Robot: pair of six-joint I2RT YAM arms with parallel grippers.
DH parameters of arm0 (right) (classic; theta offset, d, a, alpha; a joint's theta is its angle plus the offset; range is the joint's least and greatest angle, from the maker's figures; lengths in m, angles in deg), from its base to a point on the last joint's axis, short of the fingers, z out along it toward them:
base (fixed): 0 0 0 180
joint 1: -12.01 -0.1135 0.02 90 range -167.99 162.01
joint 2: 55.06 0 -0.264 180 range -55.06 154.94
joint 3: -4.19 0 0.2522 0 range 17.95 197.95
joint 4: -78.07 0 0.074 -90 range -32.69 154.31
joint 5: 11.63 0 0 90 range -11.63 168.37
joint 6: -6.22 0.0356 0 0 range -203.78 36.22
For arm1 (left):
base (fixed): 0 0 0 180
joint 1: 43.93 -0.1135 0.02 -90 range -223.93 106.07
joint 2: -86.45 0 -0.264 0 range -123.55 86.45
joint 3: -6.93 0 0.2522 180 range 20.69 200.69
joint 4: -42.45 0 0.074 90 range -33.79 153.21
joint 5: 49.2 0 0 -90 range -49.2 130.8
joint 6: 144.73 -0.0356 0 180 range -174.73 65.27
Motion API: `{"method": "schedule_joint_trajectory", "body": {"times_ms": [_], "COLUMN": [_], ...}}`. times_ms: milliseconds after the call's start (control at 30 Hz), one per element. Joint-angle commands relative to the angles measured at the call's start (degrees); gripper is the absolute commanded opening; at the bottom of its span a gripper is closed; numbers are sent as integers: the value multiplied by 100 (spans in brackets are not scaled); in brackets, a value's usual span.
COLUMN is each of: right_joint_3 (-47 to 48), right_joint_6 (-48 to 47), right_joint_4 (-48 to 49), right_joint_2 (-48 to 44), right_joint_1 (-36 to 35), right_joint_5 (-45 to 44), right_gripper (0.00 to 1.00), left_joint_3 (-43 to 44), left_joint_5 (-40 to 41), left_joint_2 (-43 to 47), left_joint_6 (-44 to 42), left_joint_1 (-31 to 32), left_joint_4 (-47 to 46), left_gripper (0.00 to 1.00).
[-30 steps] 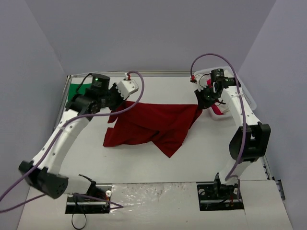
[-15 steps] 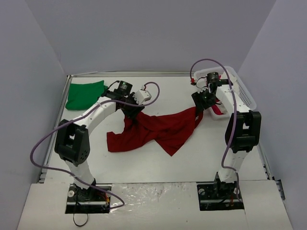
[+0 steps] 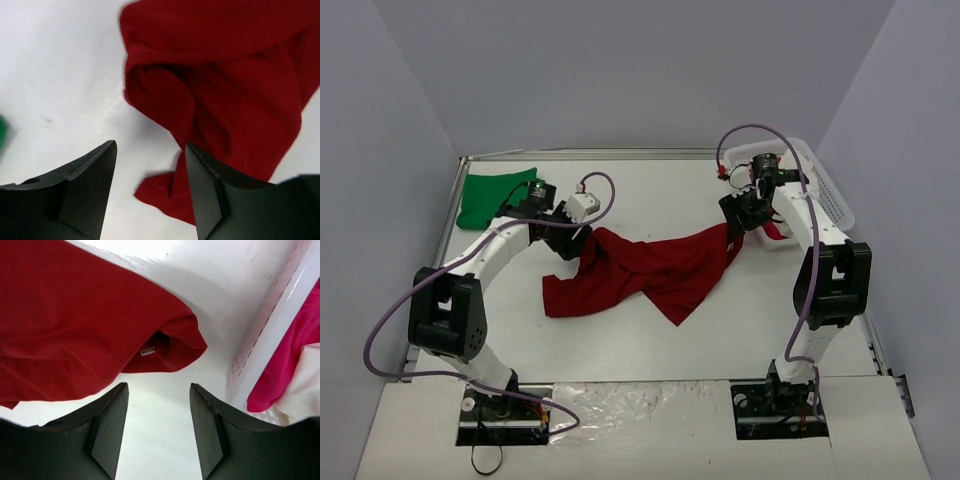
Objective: Fold and stack the t-shirts
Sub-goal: Flatten out the tshirt
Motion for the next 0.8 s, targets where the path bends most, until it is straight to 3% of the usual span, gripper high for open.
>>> {"method": "schedule_joint_trajectory", "body": {"times_ms": [0, 400, 767], "right_joint_3": [-142, -467, -608], "right_joint_6": [100, 91, 56], "right_joint_4": [-62, 78, 122], "right_joint_2": [-306, -420, -386], "right_joint_1": [-43, -122, -122], "right_joint_5": [113, 175, 166], "right_gripper": [48, 49, 49], "left_joint_3": [-416, -1050, -946], "left_joint_5": [-693, -835, -1036], "left_joint_2": [167, 27, -430], "left_joint_6": [152, 214, 293], "left_joint_1": [-48, -48, 22], "left_joint_4": [-247, -835, -1021], "left_gripper": [56, 56, 51]}}
